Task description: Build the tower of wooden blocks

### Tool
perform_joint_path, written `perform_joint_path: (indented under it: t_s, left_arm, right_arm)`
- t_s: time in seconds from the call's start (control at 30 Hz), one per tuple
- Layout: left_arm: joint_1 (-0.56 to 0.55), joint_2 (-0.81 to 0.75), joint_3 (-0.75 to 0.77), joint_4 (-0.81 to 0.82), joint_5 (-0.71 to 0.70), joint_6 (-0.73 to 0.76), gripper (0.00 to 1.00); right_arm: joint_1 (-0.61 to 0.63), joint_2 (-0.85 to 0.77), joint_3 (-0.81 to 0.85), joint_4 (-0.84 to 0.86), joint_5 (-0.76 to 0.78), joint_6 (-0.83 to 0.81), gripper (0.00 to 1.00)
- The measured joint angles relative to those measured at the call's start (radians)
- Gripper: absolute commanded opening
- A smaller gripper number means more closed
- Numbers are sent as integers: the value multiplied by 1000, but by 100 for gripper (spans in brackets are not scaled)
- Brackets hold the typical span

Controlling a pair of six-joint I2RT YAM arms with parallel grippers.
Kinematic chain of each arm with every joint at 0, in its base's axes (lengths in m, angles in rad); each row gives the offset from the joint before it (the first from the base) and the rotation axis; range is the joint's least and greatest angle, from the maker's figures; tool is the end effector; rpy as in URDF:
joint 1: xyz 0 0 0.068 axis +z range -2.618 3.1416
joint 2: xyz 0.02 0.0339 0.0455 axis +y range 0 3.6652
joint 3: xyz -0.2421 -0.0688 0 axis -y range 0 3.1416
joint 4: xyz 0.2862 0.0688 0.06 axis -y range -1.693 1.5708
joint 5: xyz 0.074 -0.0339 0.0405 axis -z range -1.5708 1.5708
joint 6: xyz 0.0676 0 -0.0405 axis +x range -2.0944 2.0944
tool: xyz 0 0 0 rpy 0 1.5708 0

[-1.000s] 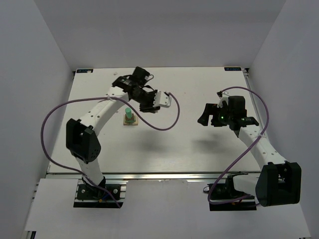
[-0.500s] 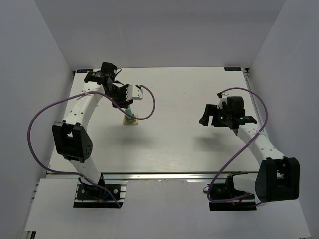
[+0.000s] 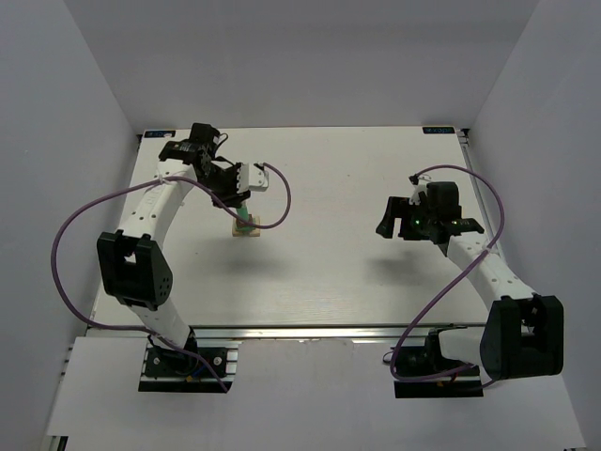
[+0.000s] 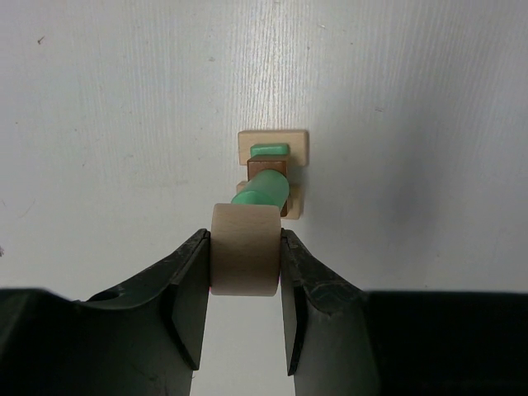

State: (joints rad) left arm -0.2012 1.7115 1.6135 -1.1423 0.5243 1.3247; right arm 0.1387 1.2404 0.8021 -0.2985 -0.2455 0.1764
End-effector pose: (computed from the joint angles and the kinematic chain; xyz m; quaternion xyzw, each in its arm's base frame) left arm 0.3731 -0.1106 0.2596 0.6892 0.6591 -0.1317 0.2706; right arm 0.3240 0.0618 0.1816 -0.0325 0.9082 0.1736 0.3794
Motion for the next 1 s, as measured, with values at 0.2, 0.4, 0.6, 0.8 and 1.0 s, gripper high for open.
perform_joint_path:
  t_s: [0.2, 0.4, 0.6, 0.8, 1.0]
  left_arm:
    - [0, -3, -13, 35, 2, -15, 29]
    - [0, -11, -52, 58, 2, -24, 30]
    - [0, -13, -67, 76, 3, -31, 31]
    - [-1, -14, -76, 107, 2, -48, 31]
    - [-4, -15, -88, 120, -2, -54, 31]
  right_arm:
    - [0, 1, 0, 0, 0, 0, 86]
    - [0, 1, 0, 0, 0, 0, 86]
    - [0, 7, 0, 0, -19, 0, 86]
    - [0, 12, 0, -2, -23, 0, 86]
    - [0, 12, 0, -2, -23, -1, 87]
